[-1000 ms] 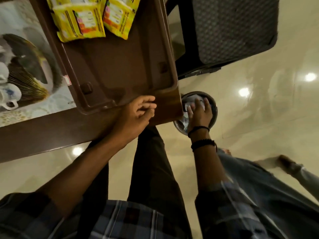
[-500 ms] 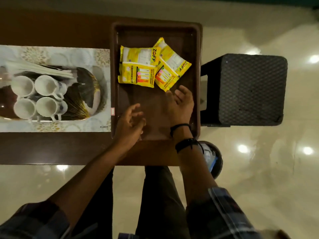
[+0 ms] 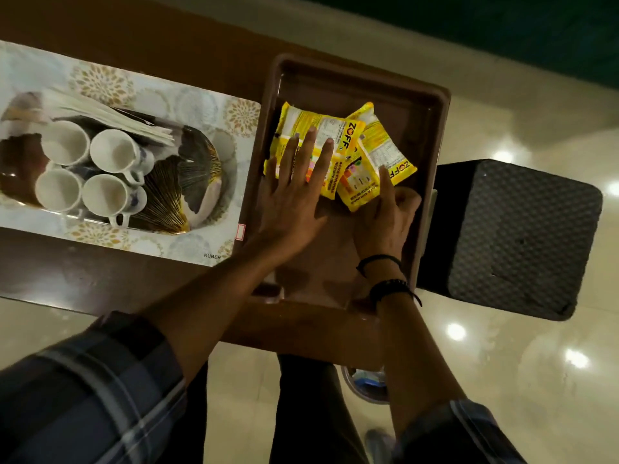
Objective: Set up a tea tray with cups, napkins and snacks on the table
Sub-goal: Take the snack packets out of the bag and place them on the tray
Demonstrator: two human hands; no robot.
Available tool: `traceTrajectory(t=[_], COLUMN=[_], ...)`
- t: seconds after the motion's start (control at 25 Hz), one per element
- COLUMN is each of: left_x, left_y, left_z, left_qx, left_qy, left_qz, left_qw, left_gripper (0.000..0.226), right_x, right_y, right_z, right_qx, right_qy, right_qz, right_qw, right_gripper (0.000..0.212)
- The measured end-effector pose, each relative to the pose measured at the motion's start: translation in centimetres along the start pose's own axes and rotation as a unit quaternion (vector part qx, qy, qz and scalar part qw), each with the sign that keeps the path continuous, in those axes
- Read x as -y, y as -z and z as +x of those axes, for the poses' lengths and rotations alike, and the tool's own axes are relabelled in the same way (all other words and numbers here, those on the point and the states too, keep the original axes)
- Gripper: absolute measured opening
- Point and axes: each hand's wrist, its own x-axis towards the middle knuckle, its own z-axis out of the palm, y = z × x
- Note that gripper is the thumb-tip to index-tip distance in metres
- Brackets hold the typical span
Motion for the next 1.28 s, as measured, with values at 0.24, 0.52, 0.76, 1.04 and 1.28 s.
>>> traceTrajectory(t=[0.24, 0.52, 0.76, 1.04, 1.28], left_x=[1.8, 5.1, 9.0, 11.7, 14.2], left_y=[0.6, 5.8, 7.4, 8.0, 9.0], left_z=[2.0, -1.4, -5.9, -8.5, -10.4], left_qx=[0.005, -0.134, -0.067, -0.097, -0.143], left_qy=[-0.033, 0.273, 0.372, 0.312, 0.31], left_qz=[-0.04, -0.597, -0.662, -0.608, -0.587], left_qw=[0.999, 0.742, 0.648, 0.723, 0.734], left_gripper=[0.066, 0.018, 0.029, 0.016, 0.029], right_x=[-1.5, -2.2, -0.4, 0.5, 3.2], right_y=[-0.4, 0.1, -1.8, -2.7, -1.4], right_z=[2.0, 1.2, 0.5, 1.0, 0.2], right_qx=[0.063, 0.038, 0.045, 0.0, -0.032], right_qy=[0.136, 0.198, 0.152, 0.122, 0.073], right_qz=[-0.211, -0.219, -0.223, -0.189, -0.132], right_qw=[0.966, 0.955, 0.962, 0.974, 0.988], right_gripper=[0.073, 0.048, 0.085, 0.07, 0.029])
